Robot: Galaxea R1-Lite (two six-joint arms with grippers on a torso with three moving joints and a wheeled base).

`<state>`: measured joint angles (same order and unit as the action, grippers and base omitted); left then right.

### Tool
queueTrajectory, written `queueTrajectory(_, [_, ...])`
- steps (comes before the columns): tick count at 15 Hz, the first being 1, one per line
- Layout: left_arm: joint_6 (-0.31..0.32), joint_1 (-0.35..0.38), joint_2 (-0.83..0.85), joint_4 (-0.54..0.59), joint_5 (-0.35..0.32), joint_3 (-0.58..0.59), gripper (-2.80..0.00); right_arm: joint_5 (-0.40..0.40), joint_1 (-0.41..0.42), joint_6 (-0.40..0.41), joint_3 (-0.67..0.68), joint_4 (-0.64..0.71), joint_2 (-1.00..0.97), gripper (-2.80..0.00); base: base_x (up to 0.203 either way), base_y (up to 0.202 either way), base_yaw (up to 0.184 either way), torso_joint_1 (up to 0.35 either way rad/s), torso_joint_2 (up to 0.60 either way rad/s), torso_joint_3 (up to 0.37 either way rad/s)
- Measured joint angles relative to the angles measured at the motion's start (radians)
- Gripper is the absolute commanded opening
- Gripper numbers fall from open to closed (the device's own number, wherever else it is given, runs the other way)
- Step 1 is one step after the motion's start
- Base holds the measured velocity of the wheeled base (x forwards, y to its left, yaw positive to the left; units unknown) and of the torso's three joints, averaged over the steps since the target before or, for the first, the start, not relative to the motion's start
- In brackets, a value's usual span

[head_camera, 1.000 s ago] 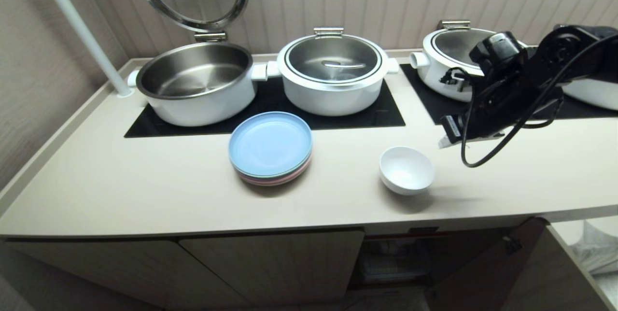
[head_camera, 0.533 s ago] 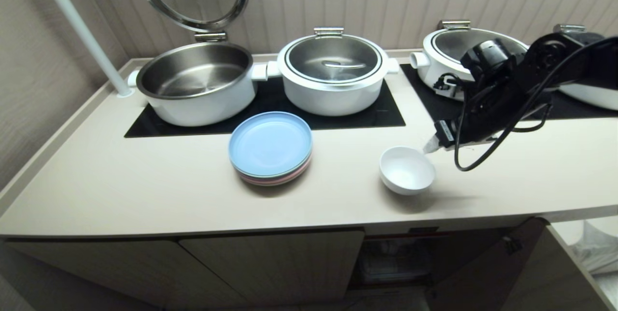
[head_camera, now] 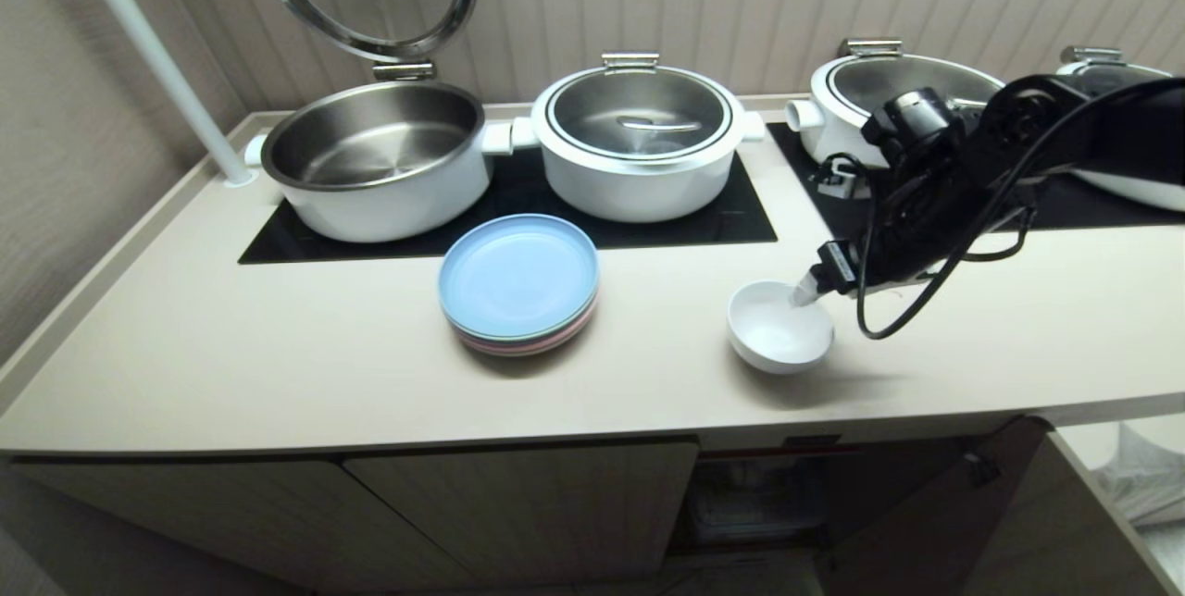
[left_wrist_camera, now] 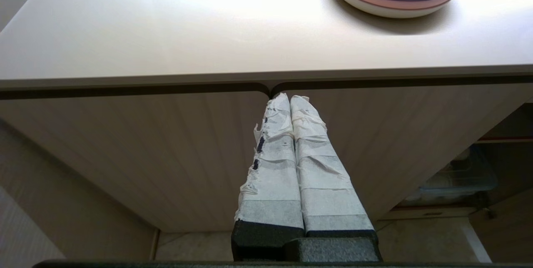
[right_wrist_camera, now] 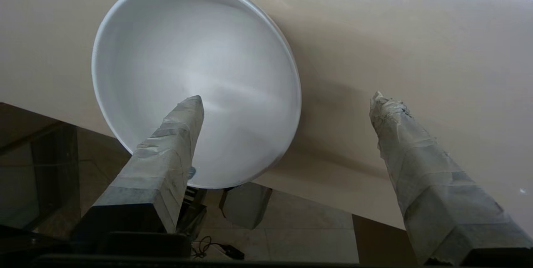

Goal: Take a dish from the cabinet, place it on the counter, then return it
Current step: Pick up the bowl from the table

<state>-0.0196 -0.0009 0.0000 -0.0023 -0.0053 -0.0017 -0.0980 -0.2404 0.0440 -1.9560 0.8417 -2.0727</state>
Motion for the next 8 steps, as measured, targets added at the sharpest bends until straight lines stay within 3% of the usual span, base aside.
queueTrajectory(8, [0.000,0.000,0.000,0.000,-0.001,0.000,-2.80,0.011,-0.021,-0.005,0.000,-0.001,-0.050,0.00,0.000,0.000,0.000,0.000,0.00,0.000])
